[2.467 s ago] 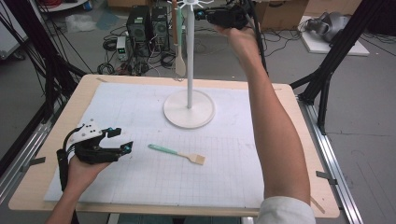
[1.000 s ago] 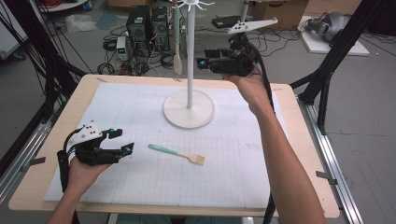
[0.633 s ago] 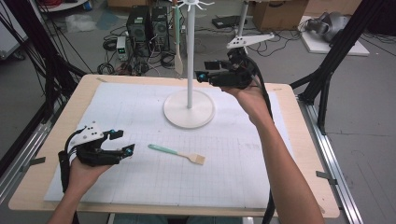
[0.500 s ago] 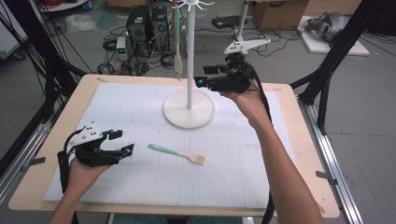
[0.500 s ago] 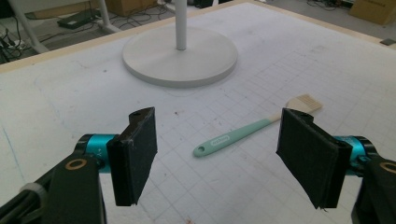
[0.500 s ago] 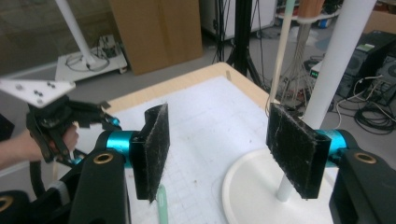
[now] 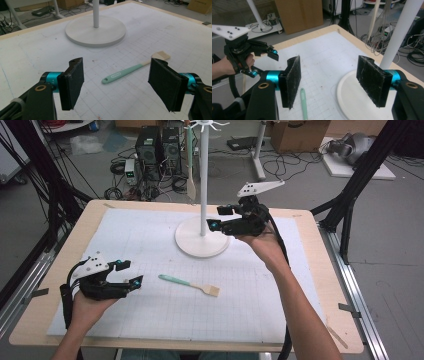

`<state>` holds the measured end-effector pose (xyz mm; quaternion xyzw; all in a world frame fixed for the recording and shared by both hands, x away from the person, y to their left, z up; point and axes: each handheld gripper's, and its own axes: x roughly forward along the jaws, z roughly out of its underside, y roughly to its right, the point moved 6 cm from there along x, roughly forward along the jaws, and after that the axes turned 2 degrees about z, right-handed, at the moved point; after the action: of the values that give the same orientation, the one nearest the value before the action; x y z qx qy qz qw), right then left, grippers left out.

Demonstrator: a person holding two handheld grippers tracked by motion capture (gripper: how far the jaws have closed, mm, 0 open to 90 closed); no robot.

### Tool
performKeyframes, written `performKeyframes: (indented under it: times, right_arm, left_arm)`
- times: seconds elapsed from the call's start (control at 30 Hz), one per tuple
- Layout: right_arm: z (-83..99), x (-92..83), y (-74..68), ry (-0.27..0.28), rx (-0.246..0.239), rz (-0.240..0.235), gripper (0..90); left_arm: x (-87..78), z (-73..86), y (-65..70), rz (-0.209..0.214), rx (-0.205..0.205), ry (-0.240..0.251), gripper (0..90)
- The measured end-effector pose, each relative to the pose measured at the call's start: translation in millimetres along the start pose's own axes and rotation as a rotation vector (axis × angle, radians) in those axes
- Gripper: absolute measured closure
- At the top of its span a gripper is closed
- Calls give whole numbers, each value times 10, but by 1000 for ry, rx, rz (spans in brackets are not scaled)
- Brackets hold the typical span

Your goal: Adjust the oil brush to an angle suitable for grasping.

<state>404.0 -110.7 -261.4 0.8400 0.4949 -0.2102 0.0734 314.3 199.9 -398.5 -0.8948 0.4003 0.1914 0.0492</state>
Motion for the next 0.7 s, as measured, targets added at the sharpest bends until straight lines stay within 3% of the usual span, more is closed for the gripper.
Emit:
performKeyframes:
  times: [0.7]
  right_arm:
    - [344,167,-135,-35,8,-37,323]
  left_arm:
    - [-19,4,-1,-3,1,2,284]
